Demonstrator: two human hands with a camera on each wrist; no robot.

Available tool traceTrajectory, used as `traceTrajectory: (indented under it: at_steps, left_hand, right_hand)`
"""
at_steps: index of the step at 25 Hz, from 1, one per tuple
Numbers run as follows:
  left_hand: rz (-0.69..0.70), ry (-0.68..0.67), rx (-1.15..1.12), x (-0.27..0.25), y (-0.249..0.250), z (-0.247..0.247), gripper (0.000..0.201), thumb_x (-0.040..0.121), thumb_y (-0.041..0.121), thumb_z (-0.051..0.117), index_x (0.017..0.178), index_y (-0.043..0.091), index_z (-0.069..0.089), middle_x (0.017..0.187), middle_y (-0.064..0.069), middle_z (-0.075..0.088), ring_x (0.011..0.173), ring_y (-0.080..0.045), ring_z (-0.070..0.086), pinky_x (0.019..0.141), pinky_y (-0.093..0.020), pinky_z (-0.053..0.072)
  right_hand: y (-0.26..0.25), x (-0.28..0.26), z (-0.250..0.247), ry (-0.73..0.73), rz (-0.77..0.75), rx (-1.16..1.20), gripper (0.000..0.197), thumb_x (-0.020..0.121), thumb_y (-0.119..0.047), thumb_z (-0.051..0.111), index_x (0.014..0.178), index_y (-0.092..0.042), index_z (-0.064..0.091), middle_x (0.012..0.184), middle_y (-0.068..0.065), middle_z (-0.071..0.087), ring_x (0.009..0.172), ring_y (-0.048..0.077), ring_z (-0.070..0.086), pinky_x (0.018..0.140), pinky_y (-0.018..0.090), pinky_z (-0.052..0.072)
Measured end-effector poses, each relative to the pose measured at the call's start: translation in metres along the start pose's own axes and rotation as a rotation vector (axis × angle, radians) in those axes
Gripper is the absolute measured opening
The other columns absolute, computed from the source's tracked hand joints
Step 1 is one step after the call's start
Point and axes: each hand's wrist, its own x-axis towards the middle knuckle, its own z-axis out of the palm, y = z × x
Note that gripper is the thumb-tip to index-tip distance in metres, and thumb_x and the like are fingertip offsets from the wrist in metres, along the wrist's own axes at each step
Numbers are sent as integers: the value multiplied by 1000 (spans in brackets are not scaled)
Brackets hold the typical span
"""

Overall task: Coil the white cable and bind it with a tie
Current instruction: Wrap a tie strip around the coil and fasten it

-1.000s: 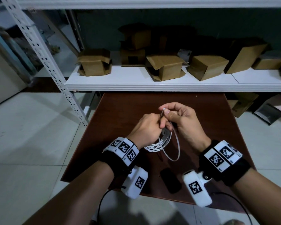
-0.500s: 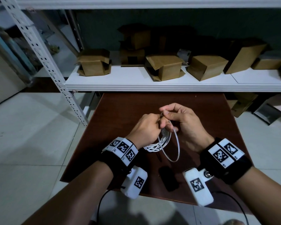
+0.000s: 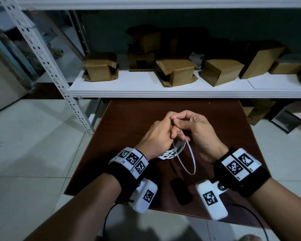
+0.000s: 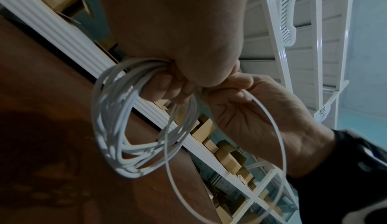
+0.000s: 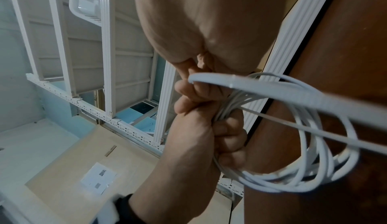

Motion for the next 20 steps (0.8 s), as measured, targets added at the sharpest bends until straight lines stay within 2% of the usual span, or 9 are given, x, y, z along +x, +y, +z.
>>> traceTrajectory:
  at_steps: [1, 3, 5, 6, 8, 11, 15, 17, 20]
  left_hand:
    - [0, 9, 5, 0, 0, -1, 39, 89, 9, 39, 98, 42, 57, 78, 23, 73, 94, -6, 75, 93, -36, 58]
    - [-34, 39, -16, 3, -1, -3, 43, 97, 13, 37, 71, 38, 61, 82, 16, 77, 88, -3, 74, 86, -30, 57]
    - [-68, 68, -84, 4, 0, -2, 48, 102, 8, 37, 63, 25, 57, 79, 7, 78, 74, 5, 70, 74, -16, 49]
    - [-84, 79, -119, 5, 1, -2, 46, 102, 5, 37, 62, 22, 54, 76, 6, 77, 66, 7, 66, 68, -12, 45]
    - [-120, 84, -210, 7, 2, 0, 41, 103, 5, 38, 66, 14, 52, 68, 9, 73, 52, 6, 58, 56, -13, 41]
    - [-214, 90, -337, 10, 3, 0, 43, 113, 20, 35, 75, 11, 52, 47, 14, 57, 36, 1, 38, 37, -12, 28]
    - [-285, 129, -388, 12, 5, -1, 45, 113, 28, 37, 71, 20, 51, 46, 16, 51, 36, 1, 39, 34, -11, 26]
    - [-301, 150, -402, 13, 2, -1, 44, 113, 33, 38, 72, 21, 52, 53, 14, 53, 39, 0, 41, 35, -12, 28]
    - [-270, 149, -397, 14, -2, 0, 40, 111, 39, 38, 79, 21, 54, 62, 10, 53, 44, -5, 39, 37, -15, 28]
  right_hand:
    - [0, 0, -1, -1, -2, -6, 11, 101, 2, 54, 109, 6, 60, 65, 24, 63, 44, 13, 43, 43, 18, 30]
    - [0, 0, -1, -1, -19, -18, 15, 102, 2, 53, 112, 12, 59, 66, 24, 63, 44, 12, 44, 44, 17, 36]
    - [1, 0, 1, -1, -53, -8, 21, 103, 3, 53, 118, 17, 55, 66, 22, 62, 45, 12, 44, 48, 18, 41]
    - [1, -1, 2, -2, -69, 0, 22, 103, 3, 53, 120, 16, 53, 66, 22, 62, 45, 12, 44, 50, 18, 43]
    - [1, -1, 4, 3, -93, 14, 16, 102, 2, 55, 118, 5, 51, 68, 22, 64, 47, 14, 47, 51, 19, 44]
    - [0, -2, 3, 70, -112, 10, 10, 100, 1, 60, 106, -3, 53, 73, 23, 69, 50, 14, 54, 48, 18, 42]
    - [-1, -5, 4, 125, -111, 4, 14, 93, 3, 70, 103, 6, 62, 74, 20, 71, 52, 10, 59, 49, 15, 45]
    - [-4, -6, 4, 117, -108, 12, 13, 93, 8, 67, 105, 9, 63, 74, 19, 70, 54, 11, 61, 51, 15, 47]
    - [-11, -6, 4, 93, -115, 34, 18, 93, 18, 55, 109, 12, 61, 80, 25, 68, 57, 15, 60, 56, 18, 50]
